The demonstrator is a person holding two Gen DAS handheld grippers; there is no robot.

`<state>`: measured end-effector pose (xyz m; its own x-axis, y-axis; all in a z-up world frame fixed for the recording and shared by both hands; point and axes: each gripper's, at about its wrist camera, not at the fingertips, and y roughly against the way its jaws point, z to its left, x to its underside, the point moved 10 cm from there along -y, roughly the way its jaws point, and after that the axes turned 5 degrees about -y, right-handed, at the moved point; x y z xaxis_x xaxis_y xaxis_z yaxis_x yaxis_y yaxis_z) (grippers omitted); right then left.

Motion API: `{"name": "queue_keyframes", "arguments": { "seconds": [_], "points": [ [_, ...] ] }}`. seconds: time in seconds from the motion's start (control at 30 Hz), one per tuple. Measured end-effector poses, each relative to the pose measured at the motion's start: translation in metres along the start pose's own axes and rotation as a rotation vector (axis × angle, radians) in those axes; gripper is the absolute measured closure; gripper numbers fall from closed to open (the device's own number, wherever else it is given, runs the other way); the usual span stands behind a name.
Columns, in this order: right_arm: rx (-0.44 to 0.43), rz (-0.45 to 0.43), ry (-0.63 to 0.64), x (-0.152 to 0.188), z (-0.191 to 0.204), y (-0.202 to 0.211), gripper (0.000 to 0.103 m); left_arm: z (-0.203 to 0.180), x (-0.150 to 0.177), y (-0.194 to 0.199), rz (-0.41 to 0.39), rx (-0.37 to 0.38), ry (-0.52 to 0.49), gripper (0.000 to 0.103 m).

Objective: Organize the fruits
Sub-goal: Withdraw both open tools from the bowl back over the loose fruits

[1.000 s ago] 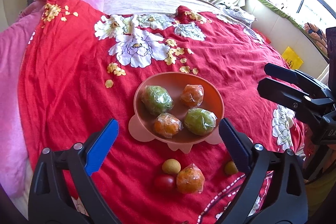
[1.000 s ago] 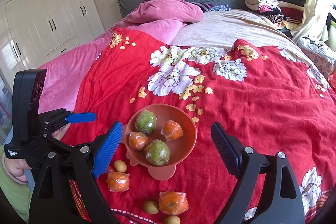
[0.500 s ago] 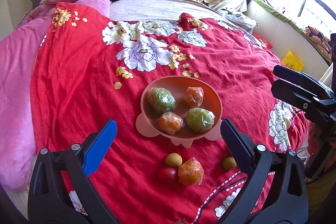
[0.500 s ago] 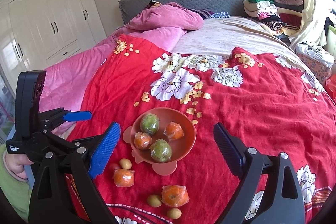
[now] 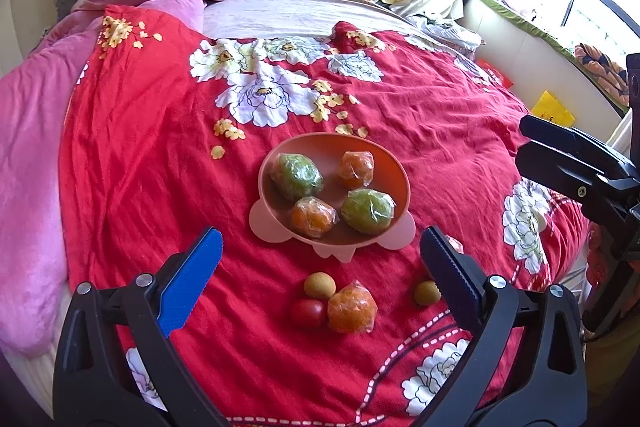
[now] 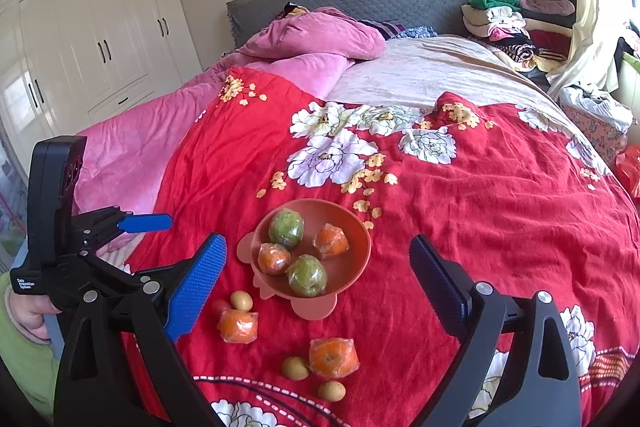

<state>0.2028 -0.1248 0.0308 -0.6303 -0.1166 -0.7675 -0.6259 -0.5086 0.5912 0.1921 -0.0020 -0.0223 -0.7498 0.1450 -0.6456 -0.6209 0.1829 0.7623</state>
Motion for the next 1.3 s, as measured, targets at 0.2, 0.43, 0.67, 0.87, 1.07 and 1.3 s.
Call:
{"name": "queue_keyframes", "arguments": {
  "seconds": [0.2,0.43,0.67,0.87,1.07,1.3],
  "points": [
    [0.007,0.007,-0.001,0.01,-0.002,0.005,0.01,-0.007,0.009,0.0,0.007,-0.007,-0.017,0.01],
    [0.006,0.007,-0.005,0.016,-0.002,0.011,0.01,-0.014,0.018,0.0,0.015,-0.006,-0.025,0.01],
    [0.013,0.015,0.005,0.025,-0.001,0.015,0.01,-0.019,0.027,0.001,0.02,-0.005,-0.026,0.01],
    [0.032,0.037,0.011,0.041,-0.007,0.015,0.01,-0.026,0.039,0.0,0.034,0.0,-0.036,0.01],
    [0.057,0.066,0.008,0.059,-0.015,0.015,0.01,-0.035,0.052,-0.004,0.054,0.011,-0.045,0.01],
    [0.071,0.093,0.008,0.075,-0.021,0.015,0.01,-0.04,0.07,-0.011,0.083,0.025,-0.036,0.01]
  ]
}}
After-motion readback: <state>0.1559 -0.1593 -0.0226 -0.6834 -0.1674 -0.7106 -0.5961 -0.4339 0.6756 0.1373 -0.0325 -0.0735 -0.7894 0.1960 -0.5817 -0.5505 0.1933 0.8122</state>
